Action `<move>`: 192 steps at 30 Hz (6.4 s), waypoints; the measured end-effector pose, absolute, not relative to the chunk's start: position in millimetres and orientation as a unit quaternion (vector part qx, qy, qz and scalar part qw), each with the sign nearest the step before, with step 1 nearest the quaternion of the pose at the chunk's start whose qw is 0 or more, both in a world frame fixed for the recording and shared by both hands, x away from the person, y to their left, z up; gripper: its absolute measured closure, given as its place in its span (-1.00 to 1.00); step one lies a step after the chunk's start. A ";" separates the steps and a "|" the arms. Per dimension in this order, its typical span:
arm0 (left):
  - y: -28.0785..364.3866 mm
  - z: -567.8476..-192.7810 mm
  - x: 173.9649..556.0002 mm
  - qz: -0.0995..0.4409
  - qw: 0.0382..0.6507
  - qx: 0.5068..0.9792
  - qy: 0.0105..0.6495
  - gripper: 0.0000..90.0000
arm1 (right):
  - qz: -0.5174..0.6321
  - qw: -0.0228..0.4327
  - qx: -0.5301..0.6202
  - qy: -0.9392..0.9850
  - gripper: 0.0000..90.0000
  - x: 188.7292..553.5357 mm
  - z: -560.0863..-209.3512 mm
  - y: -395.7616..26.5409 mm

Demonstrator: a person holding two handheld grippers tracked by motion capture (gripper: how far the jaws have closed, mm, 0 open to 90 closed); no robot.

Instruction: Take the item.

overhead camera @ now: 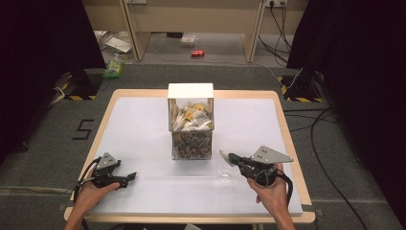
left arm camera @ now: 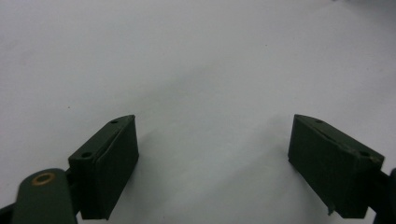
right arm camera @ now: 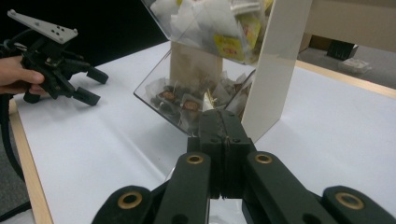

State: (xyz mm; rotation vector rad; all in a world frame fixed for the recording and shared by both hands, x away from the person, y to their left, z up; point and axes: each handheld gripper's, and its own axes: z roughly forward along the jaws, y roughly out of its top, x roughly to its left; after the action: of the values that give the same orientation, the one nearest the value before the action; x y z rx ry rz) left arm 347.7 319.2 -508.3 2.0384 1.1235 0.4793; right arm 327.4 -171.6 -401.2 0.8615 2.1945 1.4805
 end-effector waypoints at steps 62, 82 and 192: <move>319.0 -508.2 347.2 0.187 0.373 0.795 0.441 -0.66 | 0.493 0.206 0.383 0.753 -0.10 336.6 -421.0 -197.8; 319.2 -508.4 347.7 0.187 0.375 0.795 0.439 -0.66 | 0.476 0.228 0.456 0.717 -0.38 346.5 -430.2 -238.1; 319.0 -508.4 347.6 0.187 0.374 0.795 0.439 -0.66 | 0.390 0.217 0.470 0.762 -0.59 294.5 -489.5 -245.9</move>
State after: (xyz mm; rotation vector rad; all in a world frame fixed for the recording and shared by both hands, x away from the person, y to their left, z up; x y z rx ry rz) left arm 347.6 319.0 -508.4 2.0368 1.1241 0.4800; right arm 294.5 -245.9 -489.5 1.3011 2.1102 1.0811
